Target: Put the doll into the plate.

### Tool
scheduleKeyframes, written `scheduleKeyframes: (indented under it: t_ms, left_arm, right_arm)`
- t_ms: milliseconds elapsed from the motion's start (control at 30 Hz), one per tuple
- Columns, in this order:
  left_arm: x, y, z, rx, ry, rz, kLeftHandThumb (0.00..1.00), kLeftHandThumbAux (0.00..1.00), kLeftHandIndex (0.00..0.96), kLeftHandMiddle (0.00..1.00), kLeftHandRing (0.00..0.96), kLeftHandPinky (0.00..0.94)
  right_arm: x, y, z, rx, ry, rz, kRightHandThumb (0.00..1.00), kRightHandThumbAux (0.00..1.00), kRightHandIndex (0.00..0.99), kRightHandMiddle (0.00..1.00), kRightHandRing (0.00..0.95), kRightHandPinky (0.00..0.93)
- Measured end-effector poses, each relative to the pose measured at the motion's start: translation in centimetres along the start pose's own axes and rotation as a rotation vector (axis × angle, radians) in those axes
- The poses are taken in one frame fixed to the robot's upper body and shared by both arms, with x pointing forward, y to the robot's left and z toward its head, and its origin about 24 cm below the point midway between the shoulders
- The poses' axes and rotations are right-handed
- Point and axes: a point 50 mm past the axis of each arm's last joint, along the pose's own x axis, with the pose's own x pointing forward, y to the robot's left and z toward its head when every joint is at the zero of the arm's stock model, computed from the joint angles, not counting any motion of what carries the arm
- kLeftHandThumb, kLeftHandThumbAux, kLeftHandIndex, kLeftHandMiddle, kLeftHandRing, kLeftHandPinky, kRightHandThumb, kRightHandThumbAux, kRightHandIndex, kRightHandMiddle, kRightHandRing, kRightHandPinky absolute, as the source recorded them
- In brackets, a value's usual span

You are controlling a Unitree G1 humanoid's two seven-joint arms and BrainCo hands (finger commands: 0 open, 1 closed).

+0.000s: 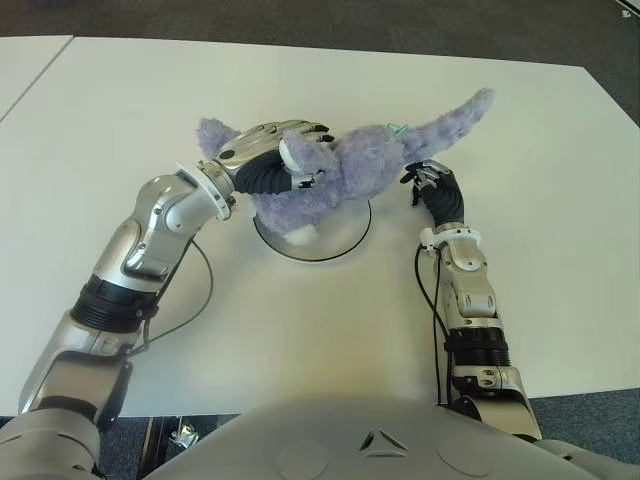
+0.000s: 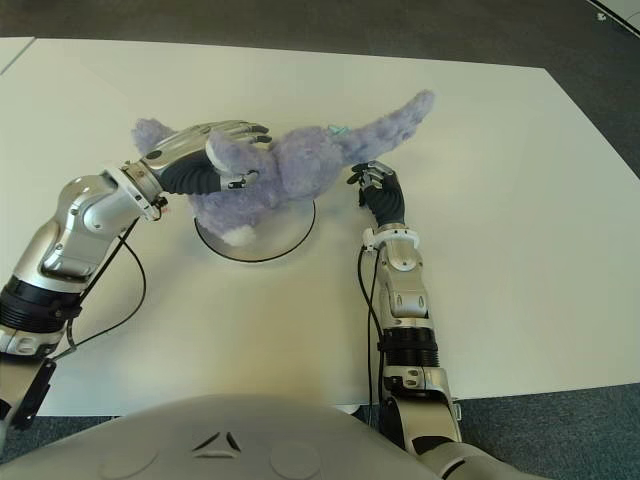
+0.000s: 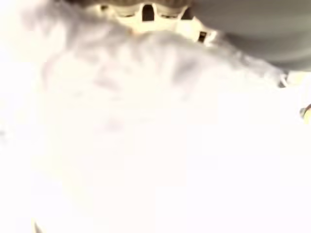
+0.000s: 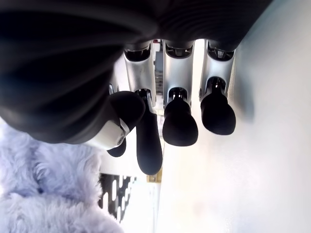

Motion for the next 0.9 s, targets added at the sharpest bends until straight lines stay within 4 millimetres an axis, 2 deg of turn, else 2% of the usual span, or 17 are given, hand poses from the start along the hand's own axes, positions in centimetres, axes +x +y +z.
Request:
scheduleKeyframes:
  t_ms: [333, 900]
  left_arm:
    - [-0.8, 1.4, 0.0, 0.039, 0.02, -0.022, 0.48, 0.1, 0.0, 0.0, 0.0, 0.0]
    - [-2.5, 2.0, -1.0, 0.061, 0.09, -0.064, 0.506, 0.096, 0.0, 0.0, 0.0, 0.0]
  right_arm:
    - [0.0, 0.0, -0.1, -0.008, 0.0, -0.002, 0.848, 0.67, 0.428, 0.553, 0.761, 0.742]
    - [0.5, 0.1, -0.3, 0.01, -0.033, 0.008, 0.848, 0.671, 0.426, 0.544, 0.758, 0.744]
